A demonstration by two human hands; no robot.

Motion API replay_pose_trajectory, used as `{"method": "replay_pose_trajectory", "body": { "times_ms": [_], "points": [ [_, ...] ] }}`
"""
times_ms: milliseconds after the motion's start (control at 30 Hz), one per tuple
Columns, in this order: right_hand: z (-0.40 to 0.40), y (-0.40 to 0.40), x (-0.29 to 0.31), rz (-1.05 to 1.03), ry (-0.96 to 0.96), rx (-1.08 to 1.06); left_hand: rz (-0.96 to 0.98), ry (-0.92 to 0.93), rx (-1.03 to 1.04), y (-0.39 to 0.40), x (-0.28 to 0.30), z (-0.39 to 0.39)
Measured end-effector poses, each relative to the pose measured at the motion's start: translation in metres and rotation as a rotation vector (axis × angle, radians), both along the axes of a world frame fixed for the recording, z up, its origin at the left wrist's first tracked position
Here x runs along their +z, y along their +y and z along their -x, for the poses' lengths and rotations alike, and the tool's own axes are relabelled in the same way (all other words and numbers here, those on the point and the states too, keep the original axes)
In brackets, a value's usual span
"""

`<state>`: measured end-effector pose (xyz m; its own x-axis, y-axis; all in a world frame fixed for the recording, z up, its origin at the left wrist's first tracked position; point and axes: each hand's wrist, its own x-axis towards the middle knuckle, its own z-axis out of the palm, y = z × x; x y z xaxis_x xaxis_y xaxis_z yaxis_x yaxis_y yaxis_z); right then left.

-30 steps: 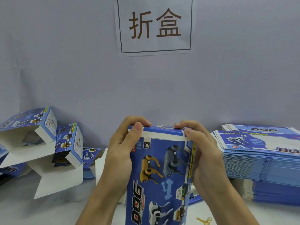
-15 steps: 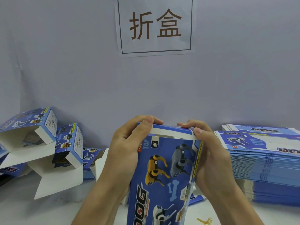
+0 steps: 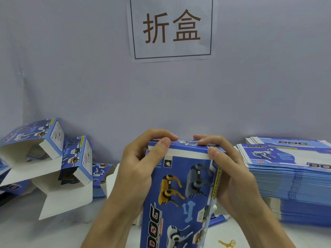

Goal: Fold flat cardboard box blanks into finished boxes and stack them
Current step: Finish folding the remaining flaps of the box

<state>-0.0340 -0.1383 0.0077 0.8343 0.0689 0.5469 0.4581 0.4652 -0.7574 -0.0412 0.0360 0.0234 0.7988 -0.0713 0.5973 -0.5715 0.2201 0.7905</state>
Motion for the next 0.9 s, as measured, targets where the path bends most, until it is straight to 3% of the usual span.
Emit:
{"method": "replay_pose_trajectory", "body": {
  "times_ms": [167, 600, 733, 900],
  "points": [
    [0.000, 0.000, 0.000, -0.024, 0.007, -0.038, 0.006, 0.055, -0.012, -0.004, 0.006, 0.002],
    [-0.004, 0.000, -0.004, 0.017, 0.024, -0.178, 0.011, -0.053, -0.045, -0.007, -0.004, -0.002],
    [-0.004, -0.002, -0.005, 0.016, 0.024, -0.147, -0.079, -0.181, -0.026, -0.005, -0.011, -0.002],
    [-0.001, -0.005, -0.005, 0.039, -0.076, -0.024, -0.026, -0.208, 0.049, -0.006, -0.011, -0.007]
  ]
}}
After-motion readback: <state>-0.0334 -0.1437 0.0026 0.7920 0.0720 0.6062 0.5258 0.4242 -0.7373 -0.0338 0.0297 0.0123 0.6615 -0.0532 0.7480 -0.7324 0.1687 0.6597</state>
